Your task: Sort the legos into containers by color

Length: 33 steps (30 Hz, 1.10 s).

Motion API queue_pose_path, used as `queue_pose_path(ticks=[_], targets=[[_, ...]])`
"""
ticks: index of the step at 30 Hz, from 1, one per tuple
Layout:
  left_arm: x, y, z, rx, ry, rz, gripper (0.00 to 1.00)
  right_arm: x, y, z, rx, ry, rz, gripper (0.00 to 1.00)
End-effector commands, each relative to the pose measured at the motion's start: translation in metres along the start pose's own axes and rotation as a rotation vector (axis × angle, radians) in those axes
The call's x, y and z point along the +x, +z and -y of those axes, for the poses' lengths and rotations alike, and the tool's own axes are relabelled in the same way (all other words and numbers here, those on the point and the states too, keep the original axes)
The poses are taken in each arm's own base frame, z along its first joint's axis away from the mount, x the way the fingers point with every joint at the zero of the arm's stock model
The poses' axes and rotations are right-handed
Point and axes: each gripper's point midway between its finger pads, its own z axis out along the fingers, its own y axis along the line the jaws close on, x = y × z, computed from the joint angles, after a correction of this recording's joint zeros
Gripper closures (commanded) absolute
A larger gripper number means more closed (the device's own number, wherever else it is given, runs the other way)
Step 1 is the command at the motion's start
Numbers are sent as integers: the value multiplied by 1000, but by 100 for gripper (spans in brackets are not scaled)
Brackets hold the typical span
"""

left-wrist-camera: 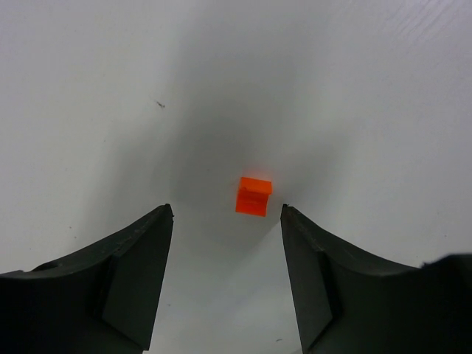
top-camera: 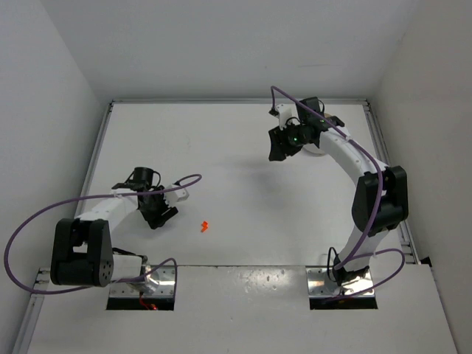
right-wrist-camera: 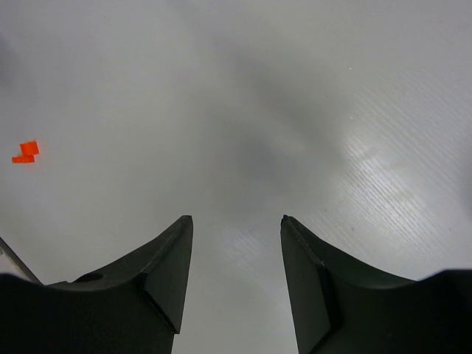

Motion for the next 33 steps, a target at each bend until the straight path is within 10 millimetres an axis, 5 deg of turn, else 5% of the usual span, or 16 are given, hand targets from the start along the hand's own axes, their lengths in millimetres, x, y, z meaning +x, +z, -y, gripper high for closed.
queue_pose_path(ticks=[1, 12, 18, 25, 33], targets=[[-12, 4, -1, 8, 25, 44, 34, -25, -4, 2, 14, -54, 60, 48], [-7, 15, 9, 46, 33, 21, 52, -22, -1, 5, 21, -58, 49, 48], [-10, 17, 10, 57, 32, 36, 70, -23, -1, 3, 11, -31, 52, 48], [-73, -21, 10, 74, 27, 322, 83, -32, 3, -40, -201, 185, 131, 48], [-181, -93, 8, 98, -14, 659, 86, -53, 5, -84, -531, 401, 185, 48]])
